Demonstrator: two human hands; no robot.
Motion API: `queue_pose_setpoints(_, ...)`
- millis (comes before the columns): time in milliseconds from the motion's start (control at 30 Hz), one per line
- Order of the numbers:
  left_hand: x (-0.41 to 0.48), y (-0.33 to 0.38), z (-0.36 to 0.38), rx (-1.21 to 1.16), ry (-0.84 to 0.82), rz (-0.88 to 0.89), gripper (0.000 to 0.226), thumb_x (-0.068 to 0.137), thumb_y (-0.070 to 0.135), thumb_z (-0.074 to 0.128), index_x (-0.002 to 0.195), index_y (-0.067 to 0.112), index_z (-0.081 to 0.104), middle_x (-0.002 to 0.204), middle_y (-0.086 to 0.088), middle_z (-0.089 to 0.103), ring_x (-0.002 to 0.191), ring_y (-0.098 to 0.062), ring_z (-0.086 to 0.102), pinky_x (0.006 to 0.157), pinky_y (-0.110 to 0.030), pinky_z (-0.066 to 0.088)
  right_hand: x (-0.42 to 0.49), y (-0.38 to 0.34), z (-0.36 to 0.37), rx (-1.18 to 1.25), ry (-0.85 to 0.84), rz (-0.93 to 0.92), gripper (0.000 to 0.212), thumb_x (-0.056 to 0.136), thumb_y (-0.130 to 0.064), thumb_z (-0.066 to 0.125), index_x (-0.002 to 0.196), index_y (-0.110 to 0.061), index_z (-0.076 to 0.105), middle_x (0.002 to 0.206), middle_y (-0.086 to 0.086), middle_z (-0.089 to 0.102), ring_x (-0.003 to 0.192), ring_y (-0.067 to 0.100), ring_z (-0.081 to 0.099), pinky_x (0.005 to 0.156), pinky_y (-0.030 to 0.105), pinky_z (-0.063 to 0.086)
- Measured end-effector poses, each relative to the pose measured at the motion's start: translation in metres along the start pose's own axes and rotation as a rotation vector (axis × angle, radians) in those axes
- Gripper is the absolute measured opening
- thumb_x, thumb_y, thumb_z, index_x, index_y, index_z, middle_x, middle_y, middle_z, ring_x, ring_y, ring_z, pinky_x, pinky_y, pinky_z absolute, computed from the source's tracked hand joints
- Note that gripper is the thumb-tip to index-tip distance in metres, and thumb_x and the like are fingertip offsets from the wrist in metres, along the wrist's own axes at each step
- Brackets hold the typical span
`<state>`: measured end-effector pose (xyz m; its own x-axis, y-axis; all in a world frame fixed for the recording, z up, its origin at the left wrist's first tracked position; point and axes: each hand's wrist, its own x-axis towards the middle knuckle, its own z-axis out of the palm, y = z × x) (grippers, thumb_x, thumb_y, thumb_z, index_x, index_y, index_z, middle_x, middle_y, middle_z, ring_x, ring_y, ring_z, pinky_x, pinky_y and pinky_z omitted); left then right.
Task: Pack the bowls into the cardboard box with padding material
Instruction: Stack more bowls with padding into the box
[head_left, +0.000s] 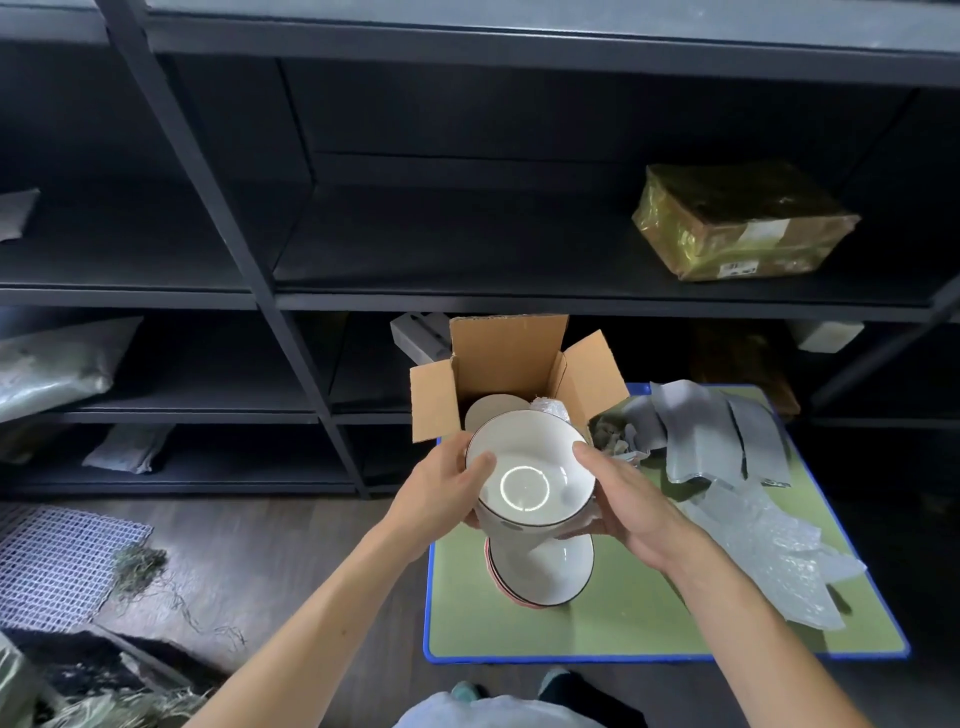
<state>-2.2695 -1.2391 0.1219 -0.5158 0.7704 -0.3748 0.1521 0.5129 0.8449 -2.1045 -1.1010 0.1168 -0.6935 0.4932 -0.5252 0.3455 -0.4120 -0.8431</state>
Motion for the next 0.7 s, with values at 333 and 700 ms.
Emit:
queue_pose_setpoints(333,0.038,0.029,-0.010,0.096,0.112,0.035,0.023,0.099,0.039,0.042,0.112,0.030,0.059,0.093,0.002,0.070,0.062,-0.014,0.070,0.079,-0.045,0.059,0.040,-0.034,-0.016,-0.426,0.186,-0.083,0.038,0.102,-0.036,0.047,0.099,0.001,0.057,0.089,0.022,0.067,0.073,0.029,0.075,0.079,0.053,0.060)
queue_pose_setpoints(700,0.139,0.045,-0.013,0.340,0.194,-0.114,0.032,0.098,0.037,0.034,0.126,0.026,0.046,0.088,0.000,0.060,0.083,-0.022,0.065,0.081,-0.043,0.058,0.128,-0.070,-0.009,-0.616,0.249,-0.030,0.030,0.099,-0.013,0.034,0.125,-0.016,0.048,0.104,0.005,0.059,0.088,0.025,0.067,0.071,0.045,0.063)
